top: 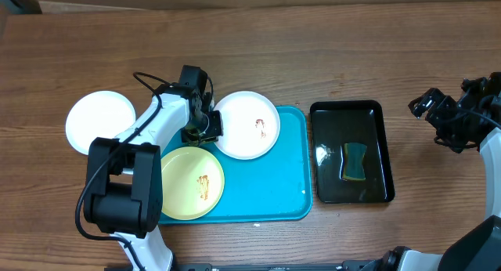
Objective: Clean dirty plates on tray and stack at the side
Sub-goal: 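Grasp the rim of the second white plate with left gripper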
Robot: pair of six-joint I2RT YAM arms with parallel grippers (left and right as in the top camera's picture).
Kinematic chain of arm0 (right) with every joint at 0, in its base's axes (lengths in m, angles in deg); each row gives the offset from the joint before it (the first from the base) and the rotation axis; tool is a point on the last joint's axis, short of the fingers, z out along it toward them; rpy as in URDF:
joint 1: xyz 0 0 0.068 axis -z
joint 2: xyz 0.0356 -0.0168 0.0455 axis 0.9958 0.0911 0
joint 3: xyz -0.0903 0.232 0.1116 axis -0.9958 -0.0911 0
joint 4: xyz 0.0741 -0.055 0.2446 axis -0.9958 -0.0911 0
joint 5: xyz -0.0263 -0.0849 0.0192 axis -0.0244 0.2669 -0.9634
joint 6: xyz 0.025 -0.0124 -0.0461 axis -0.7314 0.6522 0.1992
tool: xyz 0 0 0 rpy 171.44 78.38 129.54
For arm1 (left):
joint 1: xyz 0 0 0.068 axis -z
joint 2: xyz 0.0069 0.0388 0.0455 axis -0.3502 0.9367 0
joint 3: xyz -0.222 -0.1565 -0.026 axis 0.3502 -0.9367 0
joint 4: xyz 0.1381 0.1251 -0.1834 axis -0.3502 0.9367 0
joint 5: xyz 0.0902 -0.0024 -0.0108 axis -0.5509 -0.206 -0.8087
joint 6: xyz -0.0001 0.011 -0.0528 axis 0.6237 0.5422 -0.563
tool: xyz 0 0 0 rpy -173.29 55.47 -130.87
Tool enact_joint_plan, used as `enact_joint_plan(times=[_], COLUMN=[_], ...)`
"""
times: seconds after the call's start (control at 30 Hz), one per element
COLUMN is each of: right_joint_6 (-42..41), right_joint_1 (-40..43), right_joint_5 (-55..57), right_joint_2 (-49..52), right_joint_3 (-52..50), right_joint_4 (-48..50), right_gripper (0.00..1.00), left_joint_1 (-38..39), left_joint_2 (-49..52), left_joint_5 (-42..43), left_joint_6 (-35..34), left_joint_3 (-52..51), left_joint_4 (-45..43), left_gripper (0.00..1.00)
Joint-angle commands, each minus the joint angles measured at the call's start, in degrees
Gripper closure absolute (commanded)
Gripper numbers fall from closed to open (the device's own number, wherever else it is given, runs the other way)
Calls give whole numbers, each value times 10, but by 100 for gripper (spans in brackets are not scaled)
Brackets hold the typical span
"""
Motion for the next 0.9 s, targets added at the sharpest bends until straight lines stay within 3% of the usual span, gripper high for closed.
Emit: enact_joint_plan(times=[0.0, 0.33, 0.57, 0.87], right_joint_6=[0, 0, 0, 0], right_joint_1=[0, 0, 0, 0], right_joint_5=[2, 2, 2, 2], right_joint_2=[-5, -5, -5, -5], right_joint_3=[10, 10, 10, 10], right_joint_4=[3, 3, 4, 4], right_gripper=[0, 0, 0, 0], left_joint_1=[11, 63, 80, 80], left_joint_2=[1, 1, 1, 1], left_joint_5=[27, 22, 0, -23], left_joint_6=[24, 42, 31, 31], left_joint_3=[-3, -3, -3, -3], left_joint_4=[13, 38, 29, 26], left_gripper=[91, 90, 79, 86])
